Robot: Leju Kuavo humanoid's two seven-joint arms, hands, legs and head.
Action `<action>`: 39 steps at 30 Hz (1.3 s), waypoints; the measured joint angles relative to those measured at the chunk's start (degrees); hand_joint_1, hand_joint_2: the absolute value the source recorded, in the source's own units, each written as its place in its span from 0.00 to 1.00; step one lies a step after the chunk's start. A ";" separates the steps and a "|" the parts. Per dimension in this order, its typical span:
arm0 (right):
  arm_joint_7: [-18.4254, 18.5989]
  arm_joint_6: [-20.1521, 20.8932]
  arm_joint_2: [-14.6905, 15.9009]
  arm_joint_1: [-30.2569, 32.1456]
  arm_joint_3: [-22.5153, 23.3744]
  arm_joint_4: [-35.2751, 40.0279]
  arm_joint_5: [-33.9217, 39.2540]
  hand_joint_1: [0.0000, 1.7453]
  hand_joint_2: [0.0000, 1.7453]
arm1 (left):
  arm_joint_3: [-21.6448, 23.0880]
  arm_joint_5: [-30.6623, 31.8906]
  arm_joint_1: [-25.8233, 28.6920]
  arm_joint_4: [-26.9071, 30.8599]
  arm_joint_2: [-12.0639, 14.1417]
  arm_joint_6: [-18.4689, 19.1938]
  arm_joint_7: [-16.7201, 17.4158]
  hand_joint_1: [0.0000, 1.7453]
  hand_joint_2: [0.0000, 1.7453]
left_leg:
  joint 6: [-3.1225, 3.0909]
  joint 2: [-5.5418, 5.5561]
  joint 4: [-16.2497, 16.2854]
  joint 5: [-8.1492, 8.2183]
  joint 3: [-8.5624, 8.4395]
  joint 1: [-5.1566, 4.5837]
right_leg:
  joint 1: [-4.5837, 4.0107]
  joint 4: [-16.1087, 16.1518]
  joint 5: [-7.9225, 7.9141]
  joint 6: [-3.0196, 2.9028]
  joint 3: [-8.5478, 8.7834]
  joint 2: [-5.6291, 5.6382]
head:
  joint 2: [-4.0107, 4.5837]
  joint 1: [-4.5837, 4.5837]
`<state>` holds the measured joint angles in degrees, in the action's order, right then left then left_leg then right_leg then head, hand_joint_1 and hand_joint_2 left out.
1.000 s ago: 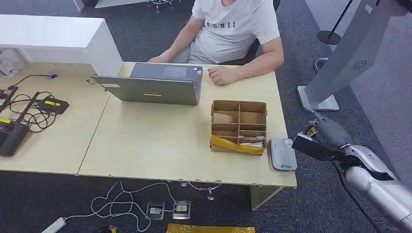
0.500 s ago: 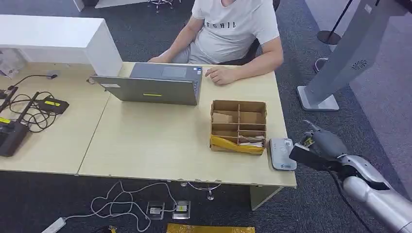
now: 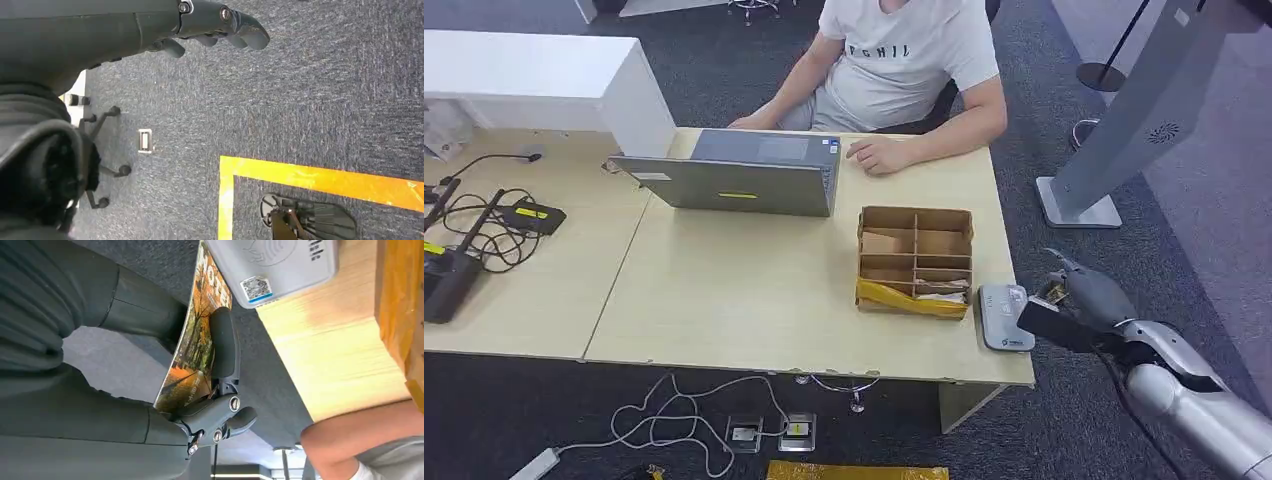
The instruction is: Pass the card to the sensor for recognition and then transmit it.
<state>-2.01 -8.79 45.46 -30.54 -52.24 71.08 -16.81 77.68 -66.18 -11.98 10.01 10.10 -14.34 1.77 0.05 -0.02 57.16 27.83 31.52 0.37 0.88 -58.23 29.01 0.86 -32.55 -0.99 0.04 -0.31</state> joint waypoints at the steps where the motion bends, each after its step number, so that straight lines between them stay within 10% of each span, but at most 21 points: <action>1: -0.22 -0.11 -0.11 0.02 -0.02 -0.07 0.00 1.00 1.00 | 0.00 0.00 -0.01 0.00 0.00 0.07 0.00 0.00 0.00 | 0.00 0.00 0.00 0.00 0.00 0.00 | 0.00 0.00 0.00 0.00 0.00 0.00 | 0.00 0.02; 39: -10.86 -0.96 -8.50 -3.82 -0.07 -21.89 3.08 1.00 1.00 | -0.04 -0.26 -0.67 0.00 -0.33 -0.07 0.57 0.00 0.00 | 0.00 0.00 -0.01 0.00 -0.03 0.00 | 0.00 0.00 0.00 0.00 0.06 -0.01 | 0.00 0.02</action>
<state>-12.88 -9.75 36.96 -34.37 -52.30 49.19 -13.73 77.64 -66.44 -12.66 10.01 9.77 -14.40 2.34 0.06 -0.01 57.16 27.83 31.49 0.37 0.88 -58.23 29.01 0.86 -32.50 -0.99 0.04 -0.28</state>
